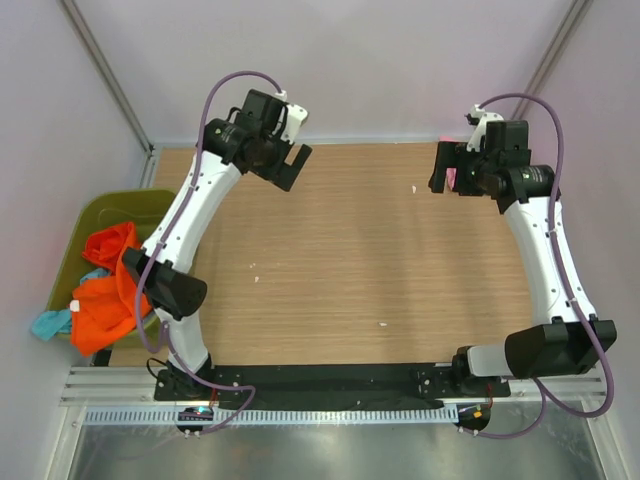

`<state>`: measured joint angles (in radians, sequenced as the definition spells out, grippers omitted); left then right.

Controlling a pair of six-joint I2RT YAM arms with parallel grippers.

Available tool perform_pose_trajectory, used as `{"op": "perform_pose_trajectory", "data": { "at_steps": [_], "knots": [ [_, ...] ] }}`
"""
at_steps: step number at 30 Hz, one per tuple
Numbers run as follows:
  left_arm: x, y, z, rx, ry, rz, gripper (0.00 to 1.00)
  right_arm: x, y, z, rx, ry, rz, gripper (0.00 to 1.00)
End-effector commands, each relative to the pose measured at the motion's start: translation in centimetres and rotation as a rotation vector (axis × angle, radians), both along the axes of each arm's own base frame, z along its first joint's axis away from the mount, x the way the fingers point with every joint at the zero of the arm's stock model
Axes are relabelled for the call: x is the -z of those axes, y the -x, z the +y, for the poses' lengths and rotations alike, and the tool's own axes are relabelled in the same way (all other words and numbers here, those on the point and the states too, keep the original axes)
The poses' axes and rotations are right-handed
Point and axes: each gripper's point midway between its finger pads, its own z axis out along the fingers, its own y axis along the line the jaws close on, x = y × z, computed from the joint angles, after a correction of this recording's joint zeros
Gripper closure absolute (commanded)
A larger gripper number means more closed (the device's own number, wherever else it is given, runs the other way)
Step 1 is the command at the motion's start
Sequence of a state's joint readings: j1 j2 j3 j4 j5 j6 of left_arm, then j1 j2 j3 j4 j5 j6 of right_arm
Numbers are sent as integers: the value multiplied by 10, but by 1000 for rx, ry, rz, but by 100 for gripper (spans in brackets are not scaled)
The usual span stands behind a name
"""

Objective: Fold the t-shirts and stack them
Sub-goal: Grab the tshirt from the pile

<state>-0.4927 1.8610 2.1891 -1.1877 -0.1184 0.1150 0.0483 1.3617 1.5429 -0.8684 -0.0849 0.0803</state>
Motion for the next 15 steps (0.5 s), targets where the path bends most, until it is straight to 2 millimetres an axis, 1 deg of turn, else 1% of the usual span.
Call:
{"op": "perform_pose_trajectory", "data": {
  "at_steps": [1, 2, 3, 4, 5, 6, 7, 8, 9, 10, 11, 12, 13, 14, 15],
  "knots": [
    [-25, 3, 0, 13, -2, -75, 0, -27, -7, 9, -124, 22, -75, 0],
    [-33, -5, 12, -42, -35, -127, 0, -33, -9, 11, -163, 38, -85, 0],
    [-42, -13, 36, -136, -118, -191, 0, -35, -9, 14, -206, 58, -92, 0],
    [-56, -20, 55, -179, -171, -262, 0, -34, -8, 16, -243, 72, -90, 0],
    [-58, -22, 70, -211, -225, -288, 0, -37, -8, 16, -250, 73, -97, 0],
    [-61, -23, 82, -233, -265, -308, 0, -35, -9, 18, -261, 70, -90, 0],
    [-67, -23, 103, -286, -317, -334, 0, -33, -8, 19, -278, 72, -81, 0],
    [-64, -20, 114, -276, -366, -342, 0, -32, -6, 25, -310, 53, -79, 0],
    [-63, -17, 123, -283, -388, -343, 0, -30, -6, 27, -320, 46, -75, 0],
    [-60, -16, 137, -312, -423, -331, 1, -29, -5, 30, -331, 34, -68, 0],
    [-58, -12, 146, -321, -432, -322, 1, -27, -4, 33, -349, 18, -61, 0],
    [-47, -9, 153, -324, -439, -289, 0, -25, -4, 35, -355, 9, -54, 0],
    [-42, -7, 169, -356, -438, -267, 1, -23, -4, 36, -357, 5, -48, 0],
    [-34, -3, 177, -369, -422, -252, 1, -21, -5, 36, -360, 1, -41, 0],
    [-31, -2, 186, -390, -418, -249, 1, -19, -5, 36, -361, 2, -36, 0]
  ]
}}
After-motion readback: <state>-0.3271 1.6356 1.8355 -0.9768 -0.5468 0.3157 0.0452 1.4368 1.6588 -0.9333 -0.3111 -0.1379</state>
